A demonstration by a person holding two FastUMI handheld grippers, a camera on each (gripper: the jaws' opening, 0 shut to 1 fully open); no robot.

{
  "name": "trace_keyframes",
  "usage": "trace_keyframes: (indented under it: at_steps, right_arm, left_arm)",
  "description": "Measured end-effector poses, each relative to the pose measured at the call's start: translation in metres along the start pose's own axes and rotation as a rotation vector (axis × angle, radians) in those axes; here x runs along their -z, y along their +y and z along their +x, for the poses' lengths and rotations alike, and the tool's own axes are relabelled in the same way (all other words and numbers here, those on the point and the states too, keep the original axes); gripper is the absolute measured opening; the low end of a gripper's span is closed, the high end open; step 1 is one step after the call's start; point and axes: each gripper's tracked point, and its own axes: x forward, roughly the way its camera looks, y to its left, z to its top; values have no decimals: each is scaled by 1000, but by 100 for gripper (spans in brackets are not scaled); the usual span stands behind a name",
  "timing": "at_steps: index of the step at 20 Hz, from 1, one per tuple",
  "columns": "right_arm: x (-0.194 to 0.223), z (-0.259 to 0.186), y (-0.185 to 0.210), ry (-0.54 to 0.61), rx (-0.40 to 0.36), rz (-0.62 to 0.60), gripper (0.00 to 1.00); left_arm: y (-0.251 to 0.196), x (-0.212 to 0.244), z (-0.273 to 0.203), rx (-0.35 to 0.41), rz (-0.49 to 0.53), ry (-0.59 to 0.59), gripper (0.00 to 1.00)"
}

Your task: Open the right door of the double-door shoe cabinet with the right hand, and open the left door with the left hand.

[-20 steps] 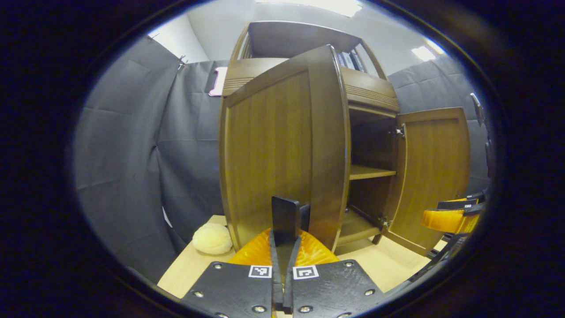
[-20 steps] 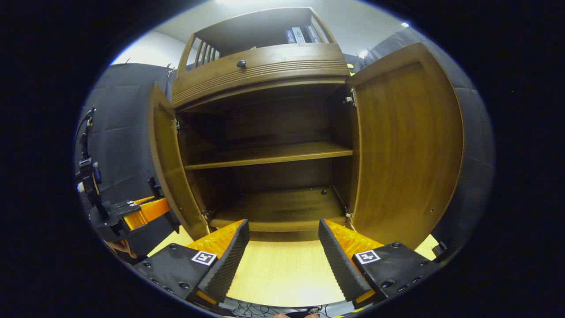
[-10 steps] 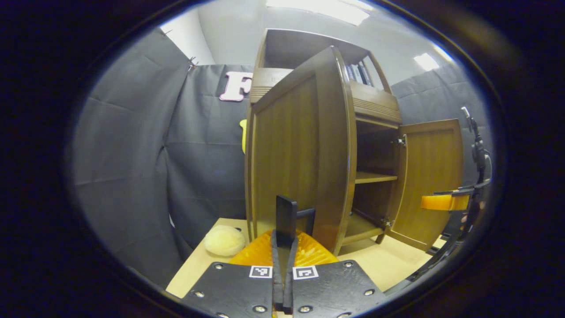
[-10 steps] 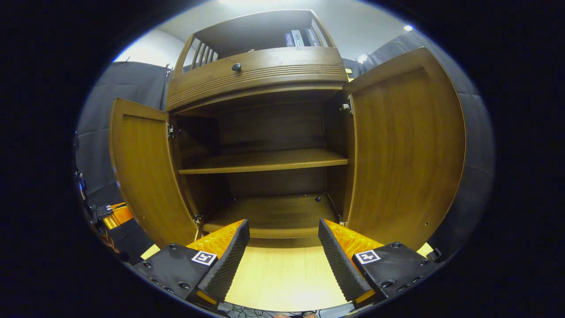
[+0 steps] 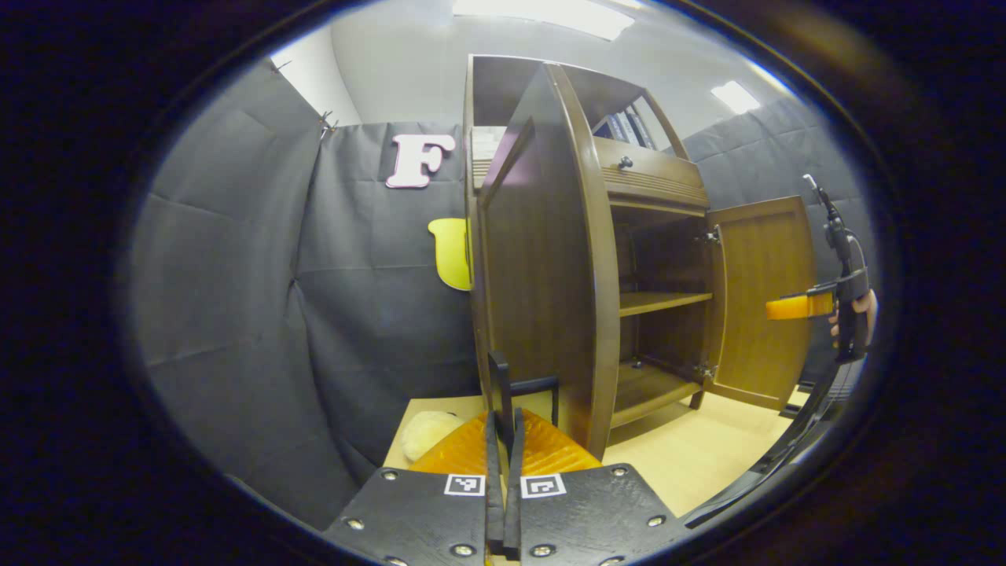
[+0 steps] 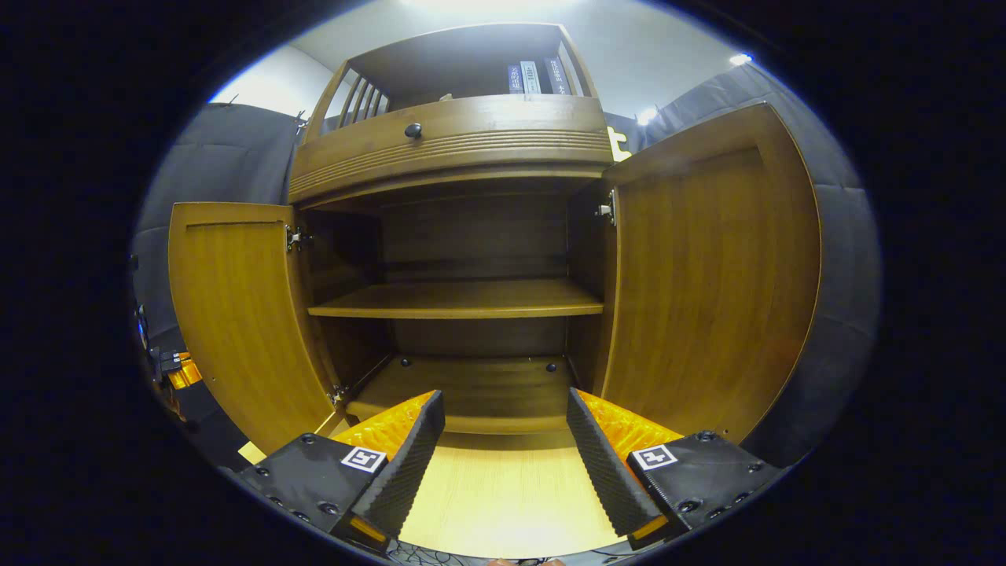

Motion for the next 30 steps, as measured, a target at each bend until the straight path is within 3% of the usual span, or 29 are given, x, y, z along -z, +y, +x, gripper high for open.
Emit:
trace_keyframes:
  at_steps: [4,13,17,21,26,29,30]
  right_arm:
    - [-4,-2,-6,-4,29,-6,92]
    - [-7,-10,-27,-4,81,-57,92]
    - [-5,-13,-33,3,87,-57,93]
    - [-8,-11,-38,-39,87,-23,95]
    - [-5,-15,-38,-31,-39,-94,99]
    - [-5,-16,-35,-27,-98,-91,96]
    - [-3,-16,-32,-14,-128,-82,96]
  left_arm:
    - [24,7,1,-25,14,19,1]
    - [29,-7,-6,-48,-22,-27,2]
    - [35,-6,-21,-136,-92,-15,1]
    - [3,-7,-75,-234,-120,3,1]
    - [-36,-47,-123,-355,-155,-14,3]
    - [-80,-73,-127,-353,-131,-35,3]
    - [-88,-81,-129,-372,-116,-40,14]
